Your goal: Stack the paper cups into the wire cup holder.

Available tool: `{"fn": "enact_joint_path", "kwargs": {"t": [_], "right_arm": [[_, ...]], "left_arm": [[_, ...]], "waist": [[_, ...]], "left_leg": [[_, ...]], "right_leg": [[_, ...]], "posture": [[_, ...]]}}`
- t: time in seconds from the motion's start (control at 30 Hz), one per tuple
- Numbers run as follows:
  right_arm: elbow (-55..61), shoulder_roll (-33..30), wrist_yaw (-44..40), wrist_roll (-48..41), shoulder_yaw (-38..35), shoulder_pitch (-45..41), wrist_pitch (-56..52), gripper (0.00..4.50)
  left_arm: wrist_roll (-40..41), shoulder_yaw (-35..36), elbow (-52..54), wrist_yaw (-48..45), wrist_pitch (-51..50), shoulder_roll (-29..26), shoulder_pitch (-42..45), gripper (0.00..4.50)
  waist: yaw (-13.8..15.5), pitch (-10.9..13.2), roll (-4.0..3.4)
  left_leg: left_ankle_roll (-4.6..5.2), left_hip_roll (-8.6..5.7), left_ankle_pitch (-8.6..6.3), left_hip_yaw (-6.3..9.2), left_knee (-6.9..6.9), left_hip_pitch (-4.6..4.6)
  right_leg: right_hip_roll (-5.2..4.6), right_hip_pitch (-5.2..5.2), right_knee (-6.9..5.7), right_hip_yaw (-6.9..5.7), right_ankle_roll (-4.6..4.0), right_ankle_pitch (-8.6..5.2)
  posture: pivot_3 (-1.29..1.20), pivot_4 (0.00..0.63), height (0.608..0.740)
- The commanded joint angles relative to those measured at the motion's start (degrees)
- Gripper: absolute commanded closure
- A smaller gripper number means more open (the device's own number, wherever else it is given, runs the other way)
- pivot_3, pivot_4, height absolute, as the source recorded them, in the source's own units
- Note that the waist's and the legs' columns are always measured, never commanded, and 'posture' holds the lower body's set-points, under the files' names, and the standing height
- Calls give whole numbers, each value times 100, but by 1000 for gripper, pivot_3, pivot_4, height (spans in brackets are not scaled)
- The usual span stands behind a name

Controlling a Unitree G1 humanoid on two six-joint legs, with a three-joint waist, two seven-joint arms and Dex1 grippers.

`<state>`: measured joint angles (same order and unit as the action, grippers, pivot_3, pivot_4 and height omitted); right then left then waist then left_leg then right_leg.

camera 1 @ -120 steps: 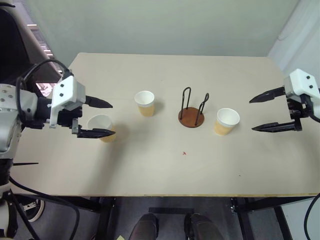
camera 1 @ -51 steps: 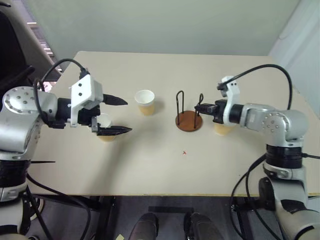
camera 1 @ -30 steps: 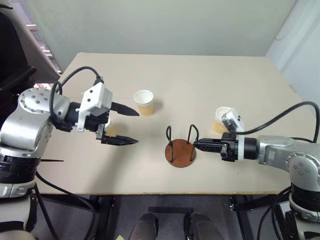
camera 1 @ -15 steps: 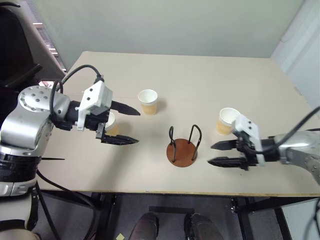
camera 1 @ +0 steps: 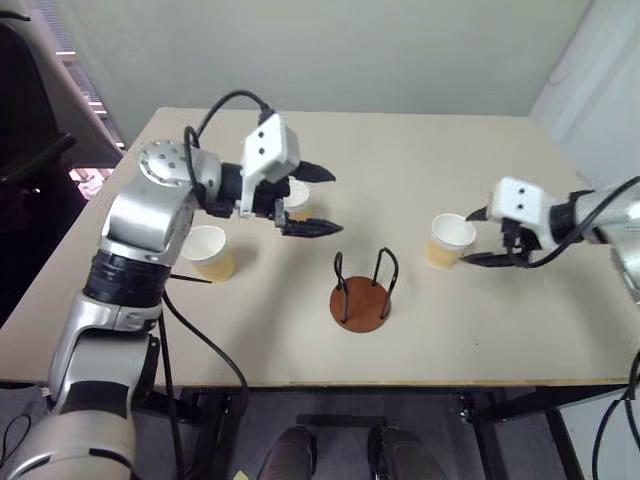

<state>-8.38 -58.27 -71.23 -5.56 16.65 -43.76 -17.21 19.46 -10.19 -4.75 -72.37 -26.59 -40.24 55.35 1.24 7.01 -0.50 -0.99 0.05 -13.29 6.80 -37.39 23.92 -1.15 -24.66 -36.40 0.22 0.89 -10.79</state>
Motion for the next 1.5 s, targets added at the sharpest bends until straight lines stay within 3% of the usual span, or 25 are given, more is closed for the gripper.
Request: {"fn": "enact_joint_path", "kwargs": {"t": [0.03,0.2,0.3,0.53,0.63,0.9,1.1,1.23,1.43,1.5], "right_arm": [[-418,169,14,383,6,-311,398,553],[-938,475,-120,604,4,-448,593,553],[-978,542,-263,619,-41,-468,649,1109],[-983,627,-338,683,-103,-520,665,3650],[-817,556,-456,591,-218,-499,572,4466],[351,18,-946,-278,-1070,-801,-298,4466],[1908,-362,-1484,-1878,-1659,-1199,-2001,4466],[2729,-143,-1257,-2880,-1839,-1253,-2884,4466],[3129,107,-895,-2775,-1338,-1117,-2795,4466],[3150,199,-809,-2611,-1116,-1102,-2659,4466]], "left_arm": [[23,134,310,-38,-16,-108,-63,0],[122,214,607,-33,-184,-242,-235,0],[176,268,714,-56,-261,-344,-294,0],[223,285,737,-49,-293,-430,-325,0],[281,317,744,-79,-282,-411,-322,0],[537,732,416,-608,-84,-776,-271,0],[958,1198,331,-1717,-83,-1785,-771,0],[992,1278,444,-1939,-16,-2105,-1309,0],[1122,1392,814,-1773,-82,-2208,-1844,0],[1173,1457,935,-1728,-106,-2246,-1989,0]], "waist": [[10,0,0],[39,0,0],[80,0,0],[88,0,0],[87,0,-1],[79,4,-5],[33,3,-6],[13,5,-5],[44,4,0],[31,4,-1]], "left_leg": [[-1,1,1,0,-1,6],[-20,1,11,-3,-3,21],[-24,1,8,-4,-3,28],[-14,1,-2,-5,-3,22],[4,1,-12,-4,-2,16],[-1,1,-9,-4,0,14],[-44,4,15,-5,36,14],[-72,6,26,-2,36,12],[-61,3,20,9,28,17],[-13,2,-7,9,27,14]], "right_leg": [[0,-2,9,-1,1,0],[0,0,45,-1,4,2],[0,-1,45,-1,4,1],[-2,-1,45,-1,3,2],[-2,-1,34,-1,-1,4],[-2,-2,29,-1,-7,11],[4,-14,39,-1,-24,-10],[7,-14,33,0,-27,-31],[6,-15,30,0,-29,-32],[4,-15,24,-1,-32,-30]], "posture": [[0,150,740],[0,150,740],[0,150,740],[0,150,740],[0,150,740],[0,150,740],[0,150,740],[0,150,740],[0,150,740],[0,150,740]]}}
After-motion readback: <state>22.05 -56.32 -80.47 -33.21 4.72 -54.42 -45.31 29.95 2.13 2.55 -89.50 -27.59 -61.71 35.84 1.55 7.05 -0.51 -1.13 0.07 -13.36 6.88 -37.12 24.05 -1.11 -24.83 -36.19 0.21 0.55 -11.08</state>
